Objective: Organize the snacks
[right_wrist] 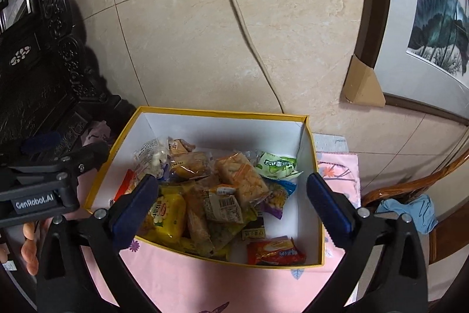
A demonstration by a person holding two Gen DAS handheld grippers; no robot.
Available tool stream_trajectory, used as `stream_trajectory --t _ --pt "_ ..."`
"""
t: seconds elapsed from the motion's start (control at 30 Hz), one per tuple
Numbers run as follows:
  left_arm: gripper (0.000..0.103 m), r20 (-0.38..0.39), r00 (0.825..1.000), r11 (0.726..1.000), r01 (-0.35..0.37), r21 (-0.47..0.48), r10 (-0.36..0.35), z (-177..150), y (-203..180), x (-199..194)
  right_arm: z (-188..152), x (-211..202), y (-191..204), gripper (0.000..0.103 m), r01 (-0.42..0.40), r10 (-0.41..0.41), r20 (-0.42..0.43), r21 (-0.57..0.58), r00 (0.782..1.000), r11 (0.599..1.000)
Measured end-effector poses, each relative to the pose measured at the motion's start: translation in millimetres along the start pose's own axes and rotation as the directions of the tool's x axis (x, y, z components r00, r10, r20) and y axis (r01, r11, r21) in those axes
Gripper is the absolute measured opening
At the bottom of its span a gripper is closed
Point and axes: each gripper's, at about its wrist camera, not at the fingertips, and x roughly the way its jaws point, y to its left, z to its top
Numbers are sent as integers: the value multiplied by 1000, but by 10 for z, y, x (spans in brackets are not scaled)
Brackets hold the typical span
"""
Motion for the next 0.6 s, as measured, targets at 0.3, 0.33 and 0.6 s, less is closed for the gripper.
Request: stream_trajectory --t 0.3,0.33,0.6 --pt "101 -11 998 998 -58 31 58 -37 -40 -27 -57 -77 -5 102 -3 3 -1 29 1000 1000" --pt "101 -7 999 999 -47 25 47 -37 -37 -42 -57 -76 -3 102 -4 5 -2 30 1000 1000" --pt "101 0 1000 1000 -18 11 18 -15 -38 -82 -67 -106 26 102 -4 4 -2 25 1000 1000"
